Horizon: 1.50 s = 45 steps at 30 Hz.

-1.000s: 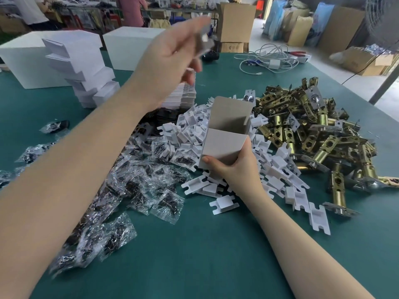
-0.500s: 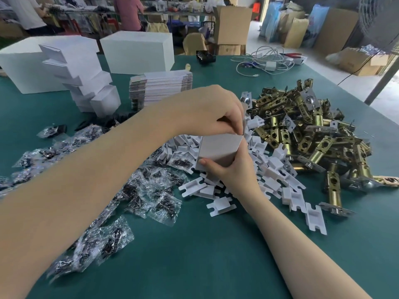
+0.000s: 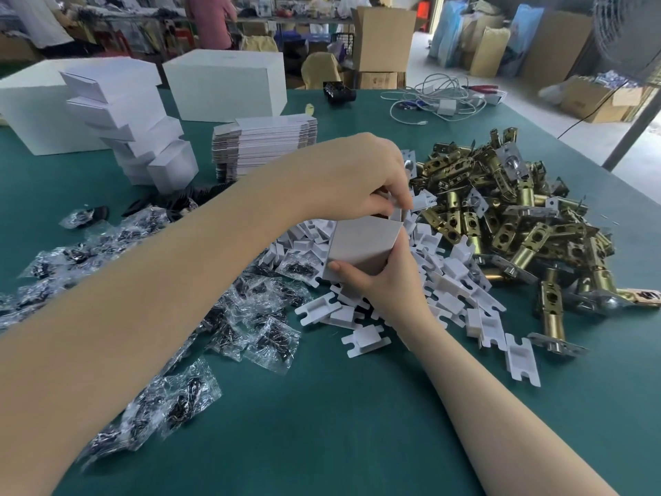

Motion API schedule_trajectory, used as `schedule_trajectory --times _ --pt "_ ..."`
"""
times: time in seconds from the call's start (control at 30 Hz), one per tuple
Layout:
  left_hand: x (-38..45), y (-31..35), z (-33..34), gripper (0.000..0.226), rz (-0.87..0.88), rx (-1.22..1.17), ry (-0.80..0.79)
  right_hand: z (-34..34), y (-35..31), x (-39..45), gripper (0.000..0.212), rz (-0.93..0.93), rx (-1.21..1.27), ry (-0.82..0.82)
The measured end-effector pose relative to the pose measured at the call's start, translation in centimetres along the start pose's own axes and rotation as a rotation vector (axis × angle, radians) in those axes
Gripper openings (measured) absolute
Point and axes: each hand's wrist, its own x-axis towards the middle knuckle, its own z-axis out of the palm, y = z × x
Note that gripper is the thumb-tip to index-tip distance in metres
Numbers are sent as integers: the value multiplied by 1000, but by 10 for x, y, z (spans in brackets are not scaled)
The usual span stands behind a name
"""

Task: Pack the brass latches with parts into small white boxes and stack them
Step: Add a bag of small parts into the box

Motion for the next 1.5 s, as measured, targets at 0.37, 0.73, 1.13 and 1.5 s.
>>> schedule_trajectory --times 0.37,0.73,1.13,1.5 --pt "-7 1 1 19 -111 -81 83 -1 2 1 66 -4 -9 5" --pt "-27 -1 -19 17 -171 -48 121 2 3 0 65 -82 -136 -86" --pt "-66 -21 -37 19 -306 -189 273 -5 4 12 59 -111 -176 -90" --pt "-50 -20 -31 17 -214 -26 150 -4 12 6 57 -60 -121 -75"
